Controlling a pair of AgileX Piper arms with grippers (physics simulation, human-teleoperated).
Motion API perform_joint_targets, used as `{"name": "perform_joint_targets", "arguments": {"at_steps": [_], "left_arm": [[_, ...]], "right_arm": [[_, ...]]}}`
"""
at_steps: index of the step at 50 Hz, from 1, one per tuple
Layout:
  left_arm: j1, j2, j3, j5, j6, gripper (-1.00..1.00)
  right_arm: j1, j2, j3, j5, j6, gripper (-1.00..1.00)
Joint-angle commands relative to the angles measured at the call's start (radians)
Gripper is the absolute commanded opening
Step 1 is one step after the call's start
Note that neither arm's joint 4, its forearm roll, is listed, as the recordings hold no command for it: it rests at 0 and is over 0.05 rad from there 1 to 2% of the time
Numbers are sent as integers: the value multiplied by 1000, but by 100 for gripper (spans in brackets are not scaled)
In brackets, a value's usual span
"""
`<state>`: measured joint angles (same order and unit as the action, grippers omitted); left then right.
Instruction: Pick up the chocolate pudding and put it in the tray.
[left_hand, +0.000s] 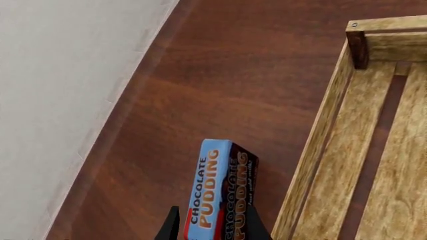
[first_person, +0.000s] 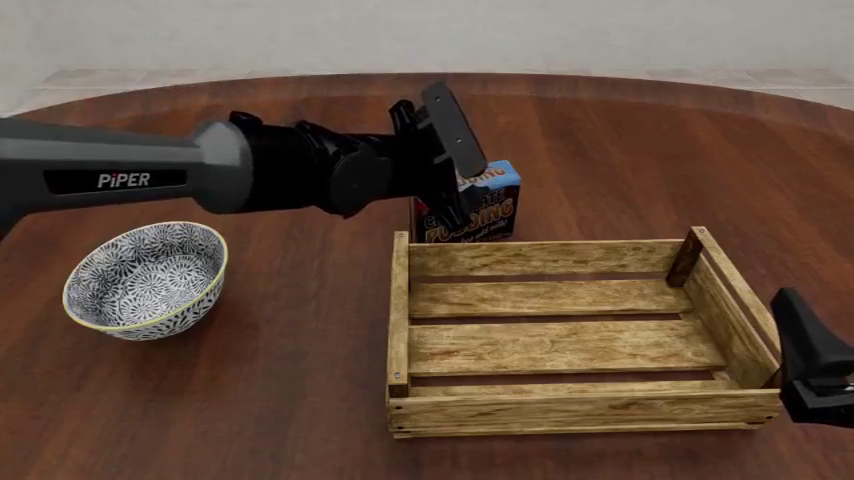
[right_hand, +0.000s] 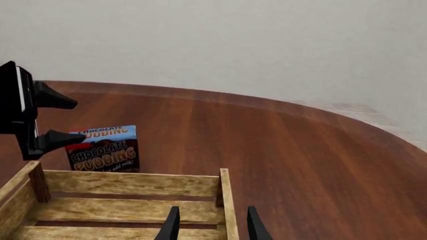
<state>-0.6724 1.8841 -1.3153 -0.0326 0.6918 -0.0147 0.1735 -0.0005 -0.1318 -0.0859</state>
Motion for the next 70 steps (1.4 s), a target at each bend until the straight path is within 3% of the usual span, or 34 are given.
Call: {"name": "perform_joint_targets", "arguments": {"at_steps": [1,14,36,70], "left_arm": [[9,-5,3,2,-5,100],[13,15,2,-4,20,100],[-22,30,-24,25,3,100],[23,90,-70,11,14,100]], "right_arm": [[4,15,0,-11,-5,100],[0,-3,0,4,-1,100],[-3,-11,0,12,-3,100],[1,24,-2,-13,-13,100]]}}
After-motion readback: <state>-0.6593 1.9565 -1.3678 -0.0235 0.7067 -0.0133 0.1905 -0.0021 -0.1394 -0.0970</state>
